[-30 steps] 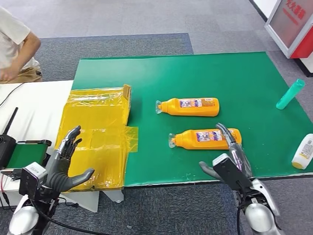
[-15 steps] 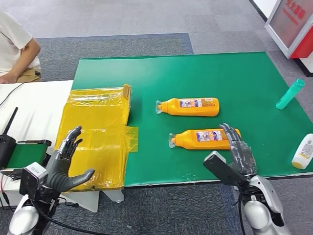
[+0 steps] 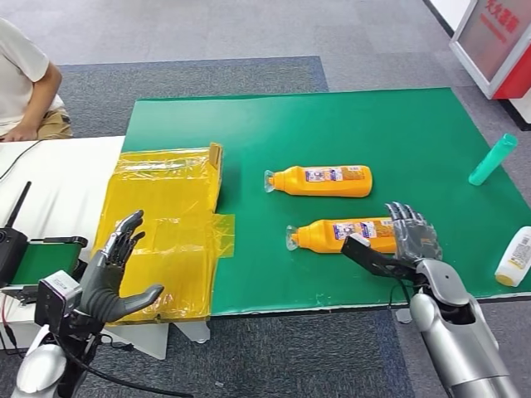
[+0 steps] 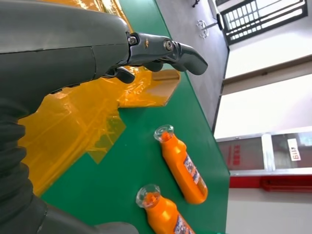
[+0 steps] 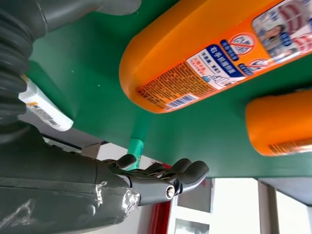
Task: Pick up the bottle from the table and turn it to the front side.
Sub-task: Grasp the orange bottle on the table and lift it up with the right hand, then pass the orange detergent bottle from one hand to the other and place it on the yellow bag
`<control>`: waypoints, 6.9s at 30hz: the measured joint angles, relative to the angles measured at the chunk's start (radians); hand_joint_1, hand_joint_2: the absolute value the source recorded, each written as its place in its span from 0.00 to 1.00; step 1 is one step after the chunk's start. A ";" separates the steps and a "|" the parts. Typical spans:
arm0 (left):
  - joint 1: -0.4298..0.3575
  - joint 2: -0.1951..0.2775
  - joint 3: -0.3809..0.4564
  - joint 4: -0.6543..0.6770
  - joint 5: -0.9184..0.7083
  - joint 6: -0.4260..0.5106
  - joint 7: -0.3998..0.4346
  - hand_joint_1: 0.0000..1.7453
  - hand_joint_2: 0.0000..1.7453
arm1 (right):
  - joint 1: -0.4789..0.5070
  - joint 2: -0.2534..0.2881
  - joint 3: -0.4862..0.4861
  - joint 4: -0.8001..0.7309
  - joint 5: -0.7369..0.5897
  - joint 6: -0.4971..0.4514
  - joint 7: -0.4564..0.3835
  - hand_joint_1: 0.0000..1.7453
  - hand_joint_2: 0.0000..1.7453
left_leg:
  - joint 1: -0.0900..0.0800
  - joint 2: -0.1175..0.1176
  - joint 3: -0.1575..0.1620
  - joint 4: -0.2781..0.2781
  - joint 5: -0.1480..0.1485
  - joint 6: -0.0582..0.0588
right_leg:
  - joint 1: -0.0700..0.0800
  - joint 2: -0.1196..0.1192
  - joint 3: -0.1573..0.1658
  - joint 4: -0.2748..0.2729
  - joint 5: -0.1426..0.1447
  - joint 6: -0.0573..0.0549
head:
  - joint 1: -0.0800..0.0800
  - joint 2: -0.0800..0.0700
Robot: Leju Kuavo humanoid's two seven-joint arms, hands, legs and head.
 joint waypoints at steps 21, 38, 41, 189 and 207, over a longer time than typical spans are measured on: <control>0.000 0.000 -0.001 0.000 0.010 -0.016 0.000 0.00 1.00 | -0.111 -0.004 0.038 0.209 0.068 0.014 0.001 0.00 1.00 | 0.000 0.000 -0.001 0.000 0.000 0.000 | 0.000 0.000 0.000 0.000 0.000 0.000 | 0.000 0.000; 0.008 0.004 -0.045 -0.012 0.015 -0.033 -0.034 0.00 1.00 | -0.284 0.046 0.204 0.508 0.214 0.036 -0.036 0.00 1.00 | 0.000 0.000 0.002 0.000 0.000 0.000 | 0.000 0.000 0.002 0.000 0.001 0.000 | 0.000 0.000; 0.012 0.005 -0.056 -0.015 0.015 -0.034 -0.037 0.00 1.00 | -0.303 0.053 0.222 0.541 0.218 0.036 -0.046 0.00 1.00 | 0.000 0.000 0.004 0.000 0.000 0.000 | 0.000 0.000 0.003 0.000 0.002 -0.001 | 0.000 0.000; -0.440 -0.154 -0.580 -0.048 0.133 0.104 0.219 1.00 1.00 | 0.104 0.206 0.326 -0.357 -0.567 -0.415 -0.518 1.00 1.00 | -0.001 -0.002 -0.005 0.000 0.002 0.000 | -0.001 -0.002 -0.005 0.000 0.002 0.000 | 0.000 0.000; -0.363 -0.153 -0.556 -0.069 -0.044 0.251 0.092 1.00 1.00 | 0.108 0.201 0.278 -0.363 -0.726 -0.392 -0.516 0.00 1.00 | -0.001 -0.002 -0.005 0.000 0.002 0.000 | -0.001 -0.002 -0.005 0.000 0.002 0.000 | 0.000 0.000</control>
